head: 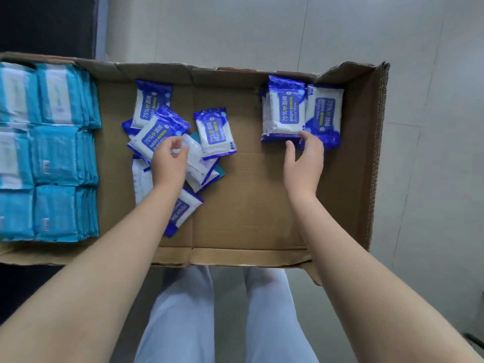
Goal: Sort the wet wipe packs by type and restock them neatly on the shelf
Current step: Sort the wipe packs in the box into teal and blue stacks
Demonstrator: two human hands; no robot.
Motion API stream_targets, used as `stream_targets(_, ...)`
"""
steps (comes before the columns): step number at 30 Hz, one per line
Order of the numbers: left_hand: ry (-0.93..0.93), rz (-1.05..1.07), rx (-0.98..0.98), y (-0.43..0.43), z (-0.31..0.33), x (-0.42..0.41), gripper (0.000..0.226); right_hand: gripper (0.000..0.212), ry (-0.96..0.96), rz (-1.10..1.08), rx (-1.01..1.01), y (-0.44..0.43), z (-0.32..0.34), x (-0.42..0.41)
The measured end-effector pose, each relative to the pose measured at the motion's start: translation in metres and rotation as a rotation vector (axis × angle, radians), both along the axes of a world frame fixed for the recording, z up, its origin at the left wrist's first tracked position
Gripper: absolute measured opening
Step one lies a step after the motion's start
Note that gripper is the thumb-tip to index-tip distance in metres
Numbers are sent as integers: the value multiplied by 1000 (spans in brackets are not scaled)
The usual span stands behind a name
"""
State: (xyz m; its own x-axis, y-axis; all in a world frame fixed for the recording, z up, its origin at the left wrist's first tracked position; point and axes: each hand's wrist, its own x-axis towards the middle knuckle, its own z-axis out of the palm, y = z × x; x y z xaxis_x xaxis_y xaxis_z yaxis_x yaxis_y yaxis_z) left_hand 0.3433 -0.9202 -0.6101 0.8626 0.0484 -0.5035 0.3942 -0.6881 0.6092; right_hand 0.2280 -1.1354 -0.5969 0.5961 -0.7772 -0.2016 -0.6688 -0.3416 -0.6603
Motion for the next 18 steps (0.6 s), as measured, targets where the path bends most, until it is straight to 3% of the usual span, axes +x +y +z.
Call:
stream_targets(3, -26, -75, 65, 48, -11, 21, 33, 30, 21, 21, 26, 55, -12, 5)
stream_targets(7, -21, -175, 95, 82, -28, 55, 47, 39, 90, 47, 225, 110, -32, 31)
stream_targets(14, 5, -284, 277, 95, -45, 77, 46, 62, 228, -137, 329, 119, -62, 85)
stream_targets(18, 96, -207, 248, 94, -43, 69, 43, 43, 271, -118, 317, 114, -68, 95)
